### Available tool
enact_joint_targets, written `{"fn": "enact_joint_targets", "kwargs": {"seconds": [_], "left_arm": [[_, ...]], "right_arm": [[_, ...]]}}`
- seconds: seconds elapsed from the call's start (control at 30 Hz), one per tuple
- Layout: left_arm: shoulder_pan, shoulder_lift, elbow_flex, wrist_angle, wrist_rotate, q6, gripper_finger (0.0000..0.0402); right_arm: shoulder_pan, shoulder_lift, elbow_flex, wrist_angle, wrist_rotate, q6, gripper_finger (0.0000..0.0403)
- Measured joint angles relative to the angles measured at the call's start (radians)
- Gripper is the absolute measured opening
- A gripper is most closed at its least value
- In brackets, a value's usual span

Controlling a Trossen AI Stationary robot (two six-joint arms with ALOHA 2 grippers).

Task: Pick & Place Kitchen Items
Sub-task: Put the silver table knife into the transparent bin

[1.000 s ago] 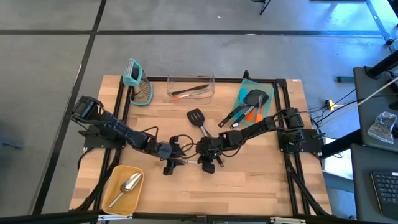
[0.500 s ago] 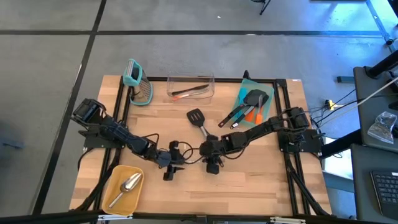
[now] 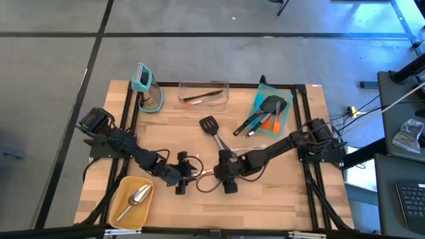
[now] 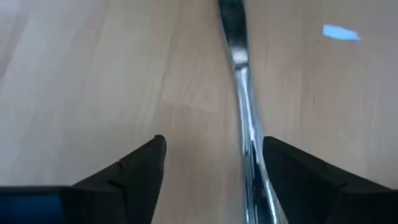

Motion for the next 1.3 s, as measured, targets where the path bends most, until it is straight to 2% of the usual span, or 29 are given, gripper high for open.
{"fn": "enact_joint_targets", "kwargs": {"seconds": [0.17,0.47,0.67,1.03,1.3], "left_arm": [[-0.012,0.069,0.014,0.020,0.011,-0.009,0.0203],[-0.046,0.174,0.126,-0.067,-0.050,0.021,0.0203],[-0.063,0.187,0.156,-0.123,-0.118,0.040,0.0203],[-0.048,0.186,0.158,-0.190,-0.150,-0.013,0.0203],[-0.043,0.187,0.156,-0.213,-0.190,0.011,0.0203]], "right_arm": [[0.013,0.000,0.000,-0.071,0.109,0.003,0.0245],[-0.006,0.071,0.011,-0.066,0.122,0.004,0.0191],[-0.013,0.085,0.013,-0.054,0.105,0.031,0.0156],[-0.016,0.085,0.013,-0.056,0.040,0.080,0.0089],[-0.028,0.085,0.013,-0.055,-0.006,0.109,0.0079]]}}
